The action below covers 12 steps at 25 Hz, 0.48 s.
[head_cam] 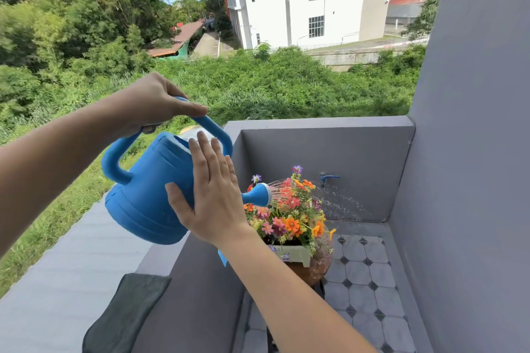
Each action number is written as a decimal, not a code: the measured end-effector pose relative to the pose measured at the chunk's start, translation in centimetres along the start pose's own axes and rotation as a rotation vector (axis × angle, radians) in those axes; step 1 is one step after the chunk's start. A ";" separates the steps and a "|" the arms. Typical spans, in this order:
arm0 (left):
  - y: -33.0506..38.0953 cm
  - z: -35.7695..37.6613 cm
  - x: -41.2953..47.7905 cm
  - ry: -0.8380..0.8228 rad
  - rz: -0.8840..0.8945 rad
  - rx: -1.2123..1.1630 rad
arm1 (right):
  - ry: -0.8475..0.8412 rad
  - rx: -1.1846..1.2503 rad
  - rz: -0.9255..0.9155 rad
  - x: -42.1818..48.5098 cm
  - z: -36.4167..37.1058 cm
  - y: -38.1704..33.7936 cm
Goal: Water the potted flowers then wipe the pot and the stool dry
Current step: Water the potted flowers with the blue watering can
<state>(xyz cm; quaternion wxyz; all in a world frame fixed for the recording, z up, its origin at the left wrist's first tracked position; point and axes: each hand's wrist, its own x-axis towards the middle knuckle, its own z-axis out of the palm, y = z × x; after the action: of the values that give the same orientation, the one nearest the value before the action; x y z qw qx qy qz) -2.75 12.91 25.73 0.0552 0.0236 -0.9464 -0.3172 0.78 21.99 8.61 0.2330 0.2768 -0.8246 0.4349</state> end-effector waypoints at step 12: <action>0.2 -0.8 -0.2 -0.050 -0.030 0.007 | -0.008 -0.002 0.011 -0.1 -0.2 -1.4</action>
<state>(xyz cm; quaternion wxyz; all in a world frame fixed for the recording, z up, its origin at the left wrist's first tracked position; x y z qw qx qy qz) -2.44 12.59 26.44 0.0265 0.0300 -0.9481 -0.3154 1.84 21.50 9.43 0.2273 0.2737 -0.8275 0.4343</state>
